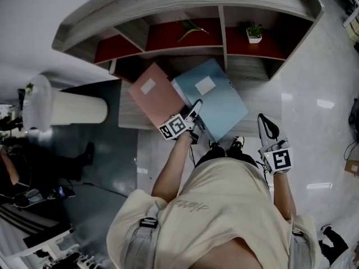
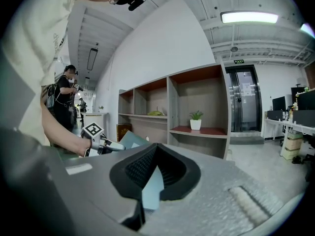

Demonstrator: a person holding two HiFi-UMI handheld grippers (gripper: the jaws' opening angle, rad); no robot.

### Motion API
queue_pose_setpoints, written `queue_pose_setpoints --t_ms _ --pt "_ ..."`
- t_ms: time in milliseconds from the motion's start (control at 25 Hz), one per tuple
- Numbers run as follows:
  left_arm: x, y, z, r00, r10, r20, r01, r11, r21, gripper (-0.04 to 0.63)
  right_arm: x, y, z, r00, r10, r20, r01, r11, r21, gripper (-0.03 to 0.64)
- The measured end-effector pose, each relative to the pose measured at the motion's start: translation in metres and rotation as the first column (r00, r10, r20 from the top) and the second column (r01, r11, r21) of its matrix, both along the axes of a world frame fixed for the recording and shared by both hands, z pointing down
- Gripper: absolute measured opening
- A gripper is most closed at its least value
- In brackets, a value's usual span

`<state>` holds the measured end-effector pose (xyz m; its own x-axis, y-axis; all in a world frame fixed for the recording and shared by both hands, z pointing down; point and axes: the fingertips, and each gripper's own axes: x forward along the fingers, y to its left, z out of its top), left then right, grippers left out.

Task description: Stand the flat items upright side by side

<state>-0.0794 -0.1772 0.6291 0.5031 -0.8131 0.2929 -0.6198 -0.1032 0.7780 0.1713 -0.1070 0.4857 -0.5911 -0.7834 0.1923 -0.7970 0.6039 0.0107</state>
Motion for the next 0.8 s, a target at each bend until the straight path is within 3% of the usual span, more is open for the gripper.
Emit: queue_pose_setpoints --t_ms 160,280,400,520,680,800 --pt "-0.021 -0.003 -0.032 0.991 -0.064 0.118 0.050 0.992 0.113 0.333 -0.002 -0.002 -0.001 1.000 -0.011 0.011 0.011 1.000 0.014 0.000" --pt "-0.032 -0.002 -0.061 0.966 -0.110 0.235 0.056 0.972 0.227 0.331 -0.006 -0.003 -0.002 1.000 -0.025 0.011 0.025 0.999 0.020 0.000" --pt "-0.029 0.002 -0.083 0.908 -0.135 0.396 -0.003 0.944 0.329 0.331 -0.007 -0.003 -0.002 0.999 -0.036 0.007 0.036 0.999 0.018 0.001" --pt "-0.022 0.008 -0.087 0.840 -0.155 0.519 -0.060 0.925 0.374 0.330 -0.009 -0.002 -0.001 0.999 -0.045 0.002 0.045 0.999 0.018 0.000" --pt "-0.012 0.022 -0.077 0.783 -0.183 0.594 -0.079 0.919 0.387 0.331 -0.009 0.000 0.001 0.999 -0.047 -0.003 0.047 0.999 0.014 0.000" --pt "-0.004 0.034 -0.058 0.724 -0.177 0.667 -0.098 0.930 0.354 0.328 -0.008 0.001 0.003 0.999 -0.040 -0.005 0.040 0.999 0.009 0.000"
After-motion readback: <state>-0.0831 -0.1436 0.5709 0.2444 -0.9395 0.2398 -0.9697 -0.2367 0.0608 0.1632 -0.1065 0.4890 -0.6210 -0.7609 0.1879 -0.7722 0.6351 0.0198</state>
